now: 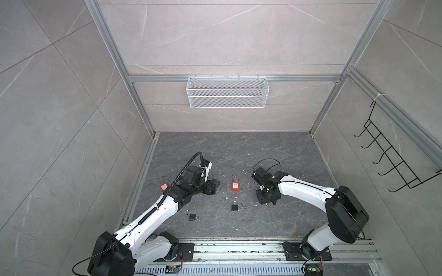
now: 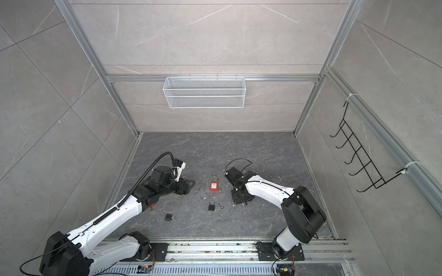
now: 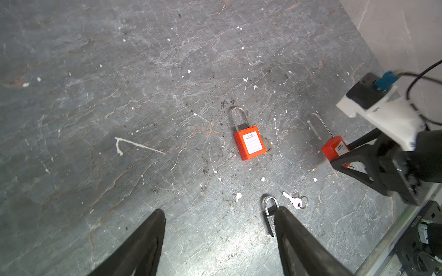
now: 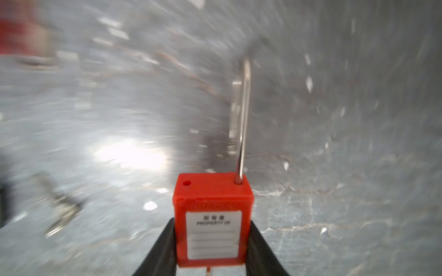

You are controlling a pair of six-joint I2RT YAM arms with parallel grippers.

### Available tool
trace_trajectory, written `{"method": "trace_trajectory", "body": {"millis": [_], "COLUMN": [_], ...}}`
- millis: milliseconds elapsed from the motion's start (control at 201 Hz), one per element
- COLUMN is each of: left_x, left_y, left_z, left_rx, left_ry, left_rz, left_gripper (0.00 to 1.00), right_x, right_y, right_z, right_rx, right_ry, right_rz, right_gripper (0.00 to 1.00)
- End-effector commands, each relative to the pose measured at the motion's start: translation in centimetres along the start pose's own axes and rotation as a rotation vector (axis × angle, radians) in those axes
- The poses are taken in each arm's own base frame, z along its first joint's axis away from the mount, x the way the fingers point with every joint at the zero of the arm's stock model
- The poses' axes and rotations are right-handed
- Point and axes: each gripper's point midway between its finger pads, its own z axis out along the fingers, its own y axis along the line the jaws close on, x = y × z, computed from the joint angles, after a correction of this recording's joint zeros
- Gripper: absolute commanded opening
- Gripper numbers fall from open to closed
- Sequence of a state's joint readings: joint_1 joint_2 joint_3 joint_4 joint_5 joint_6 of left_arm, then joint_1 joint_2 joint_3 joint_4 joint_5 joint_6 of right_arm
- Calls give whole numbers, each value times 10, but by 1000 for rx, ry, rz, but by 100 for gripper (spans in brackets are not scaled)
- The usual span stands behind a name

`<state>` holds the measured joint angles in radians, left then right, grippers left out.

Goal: Lock with the key

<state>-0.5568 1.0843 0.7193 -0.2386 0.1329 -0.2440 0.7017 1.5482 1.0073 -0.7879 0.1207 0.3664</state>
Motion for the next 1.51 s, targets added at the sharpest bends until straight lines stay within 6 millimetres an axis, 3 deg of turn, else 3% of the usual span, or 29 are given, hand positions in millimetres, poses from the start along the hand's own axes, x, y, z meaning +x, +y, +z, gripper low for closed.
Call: {"method": "trace_trajectory", "body": {"millis": [0, 269, 563, 787, 1016, 1509], "left_x": [-36, -40, -33, -31, -31, -16], "left_y": [-24, -64, -100, -112, -122, -140], "left_z": [-16, -37, -54, -54, -56, -64], "left_rx": [92, 283, 492, 549, 602, 751], "left_ry": [-137, -209, -250, -245, -248, -202], "left_rz": [151, 454, 633, 686, 726, 761], "left_gripper": [74, 74, 72, 69, 56, 32], "right_x": [-24, -33, -17, -11, 3, 3], "right_y": [10, 44, 70, 88, 97, 104], "right_z": [-47, -106, -133, -158, -161, -173], "right_rx": [-6, -127, -189, -235, -247, -242], "right_ry": [-141, -310, -388, -501, -512, -576], "right_rz": [-195, -526, -798, -903, -995, -1042], "right_gripper": [36, 33, 30, 28, 27, 23]}}
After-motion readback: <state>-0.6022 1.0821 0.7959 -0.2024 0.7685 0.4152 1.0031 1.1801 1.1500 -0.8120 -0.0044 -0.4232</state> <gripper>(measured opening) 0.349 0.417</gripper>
